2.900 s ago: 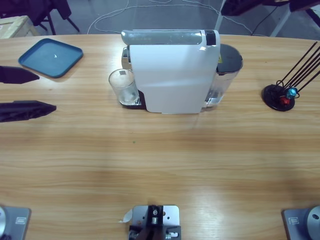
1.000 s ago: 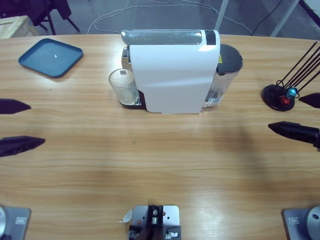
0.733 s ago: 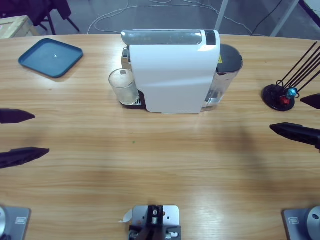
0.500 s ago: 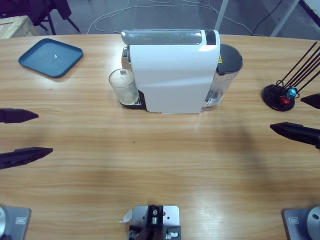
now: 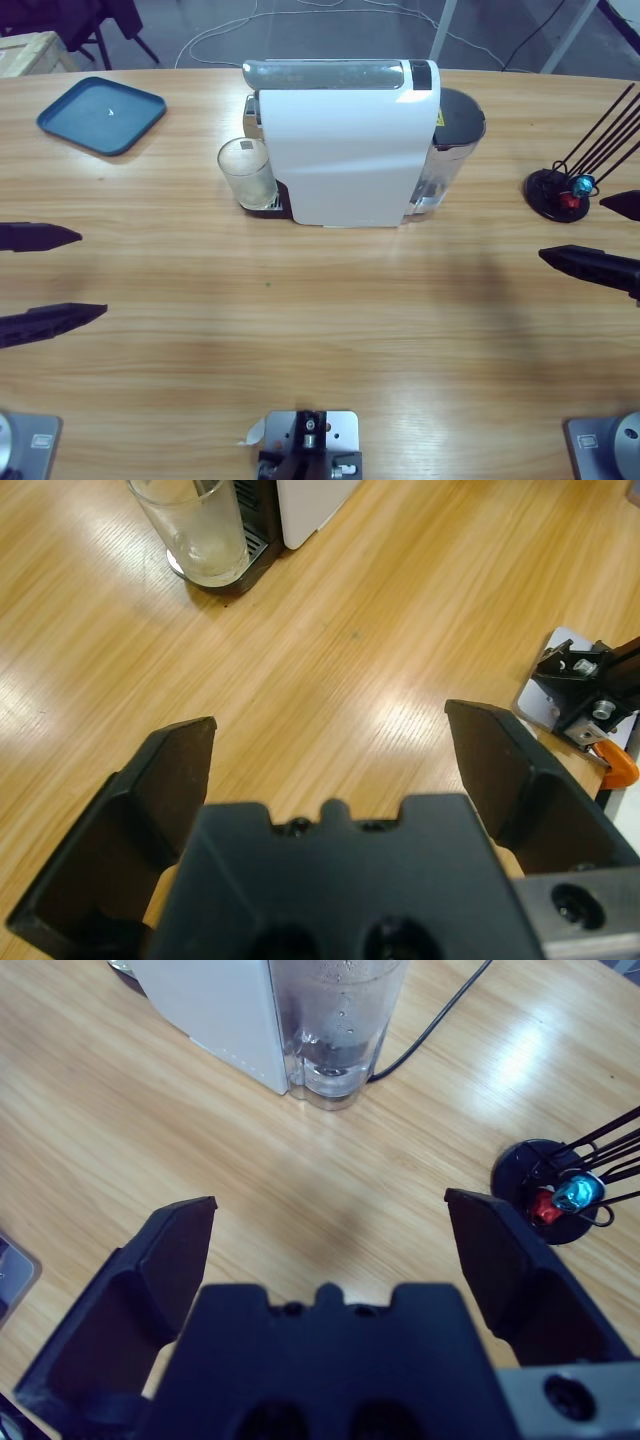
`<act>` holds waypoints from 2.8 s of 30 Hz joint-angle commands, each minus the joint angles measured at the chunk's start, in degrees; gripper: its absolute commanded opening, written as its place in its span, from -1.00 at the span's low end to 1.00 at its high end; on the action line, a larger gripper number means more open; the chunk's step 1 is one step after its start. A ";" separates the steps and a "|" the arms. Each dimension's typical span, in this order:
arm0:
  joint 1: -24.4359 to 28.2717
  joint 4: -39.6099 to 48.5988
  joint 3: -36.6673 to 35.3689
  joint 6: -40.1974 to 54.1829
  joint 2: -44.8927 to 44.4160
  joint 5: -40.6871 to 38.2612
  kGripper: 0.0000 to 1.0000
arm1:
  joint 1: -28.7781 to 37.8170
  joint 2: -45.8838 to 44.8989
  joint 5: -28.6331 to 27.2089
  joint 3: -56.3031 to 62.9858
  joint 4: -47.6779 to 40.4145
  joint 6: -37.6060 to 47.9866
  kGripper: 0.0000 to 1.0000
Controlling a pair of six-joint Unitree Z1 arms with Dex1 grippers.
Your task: Pour coffee
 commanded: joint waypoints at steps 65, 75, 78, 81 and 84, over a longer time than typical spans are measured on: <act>14.25 -25.10 -13.19 24.76 43.94 -23.61 1.00 | 0.06 10.65 2.13 1.79 -3.38 2.69 1.00; 13.05 -29.88 -14.45 24.68 50.06 -24.49 1.00 | 0.06 11.27 2.59 1.62 -3.19 2.69 1.00; 12.24 -30.56 -14.63 24.68 50.47 -24.40 1.00 | 0.06 11.87 2.61 1.46 -3.15 2.69 1.00; 11.21 -30.67 -14.89 24.59 50.91 -24.28 1.00 | 0.06 12.59 2.68 1.18 -3.01 2.69 1.00; 10.86 -30.68 -15.38 24.54 51.73 -24.14 1.00 | 0.06 12.53 2.68 1.18 -3.01 2.69 1.00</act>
